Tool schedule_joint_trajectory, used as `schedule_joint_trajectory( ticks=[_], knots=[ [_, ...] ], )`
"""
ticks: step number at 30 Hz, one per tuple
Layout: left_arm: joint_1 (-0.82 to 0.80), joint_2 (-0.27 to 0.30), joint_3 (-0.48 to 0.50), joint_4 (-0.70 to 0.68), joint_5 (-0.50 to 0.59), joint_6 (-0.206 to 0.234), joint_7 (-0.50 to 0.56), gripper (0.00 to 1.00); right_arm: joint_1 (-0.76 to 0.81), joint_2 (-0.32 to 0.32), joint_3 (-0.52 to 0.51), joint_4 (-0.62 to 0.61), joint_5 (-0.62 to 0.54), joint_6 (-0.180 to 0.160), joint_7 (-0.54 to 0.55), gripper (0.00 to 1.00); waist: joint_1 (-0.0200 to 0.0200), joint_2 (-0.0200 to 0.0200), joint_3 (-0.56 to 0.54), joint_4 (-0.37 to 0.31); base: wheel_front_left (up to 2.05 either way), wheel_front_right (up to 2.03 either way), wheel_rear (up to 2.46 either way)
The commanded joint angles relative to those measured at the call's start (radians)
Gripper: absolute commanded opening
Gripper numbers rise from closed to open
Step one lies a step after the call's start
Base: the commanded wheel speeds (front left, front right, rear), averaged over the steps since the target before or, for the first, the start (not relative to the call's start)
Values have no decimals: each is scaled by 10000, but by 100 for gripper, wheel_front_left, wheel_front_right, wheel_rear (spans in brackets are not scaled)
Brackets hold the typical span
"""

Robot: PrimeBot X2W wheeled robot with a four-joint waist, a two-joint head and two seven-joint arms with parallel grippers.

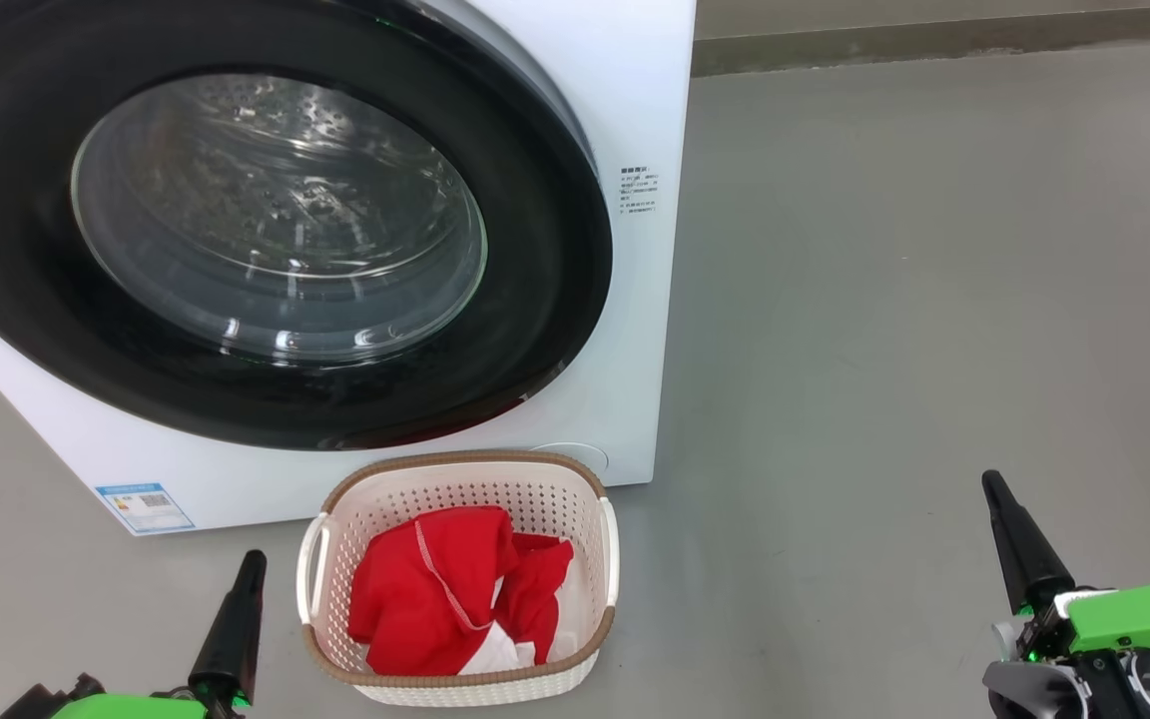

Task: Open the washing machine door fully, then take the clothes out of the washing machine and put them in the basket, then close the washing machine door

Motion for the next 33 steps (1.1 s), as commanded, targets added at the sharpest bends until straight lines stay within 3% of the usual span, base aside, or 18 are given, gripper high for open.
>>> schedule_joint_trajectory(
  ticks=[1,33],
  knots=[
    [-411,191,283,-231,-95,-67,45,0,-490,-164,159,-323,46,4,56,0,-1,0,0,0,0,0,0],
    [-410,191,279,-232,-98,-67,43,0,-495,-129,109,-321,4,4,96,0,-1,0,0,0,0,0,0]
  ],
)
